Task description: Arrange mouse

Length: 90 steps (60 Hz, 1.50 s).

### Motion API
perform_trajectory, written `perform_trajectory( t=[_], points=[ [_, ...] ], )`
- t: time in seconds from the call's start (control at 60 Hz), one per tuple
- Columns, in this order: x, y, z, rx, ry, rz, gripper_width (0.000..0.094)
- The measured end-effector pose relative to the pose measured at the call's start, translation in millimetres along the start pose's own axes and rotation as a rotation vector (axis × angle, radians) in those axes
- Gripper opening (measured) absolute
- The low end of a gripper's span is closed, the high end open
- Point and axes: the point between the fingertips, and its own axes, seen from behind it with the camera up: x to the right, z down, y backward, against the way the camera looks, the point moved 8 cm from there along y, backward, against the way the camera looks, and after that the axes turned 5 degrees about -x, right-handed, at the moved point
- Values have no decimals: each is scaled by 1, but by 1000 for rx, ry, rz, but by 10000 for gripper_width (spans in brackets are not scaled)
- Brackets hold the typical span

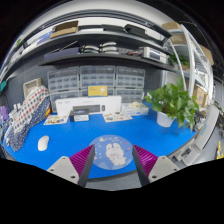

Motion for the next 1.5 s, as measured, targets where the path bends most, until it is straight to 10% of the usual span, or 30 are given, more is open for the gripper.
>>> perform_trajectory(
  t=[0.467, 0.933, 1.267, 1.5],
  points=[
    [-259, -59, 105, -216, 129, -329, 763],
    [-381, -169, 65, -280, 165, -308, 748],
    [-381, -185, 56, -287, 171, -283, 369],
    [-376, -183, 48, -332, 209, -354, 344]
  ],
)
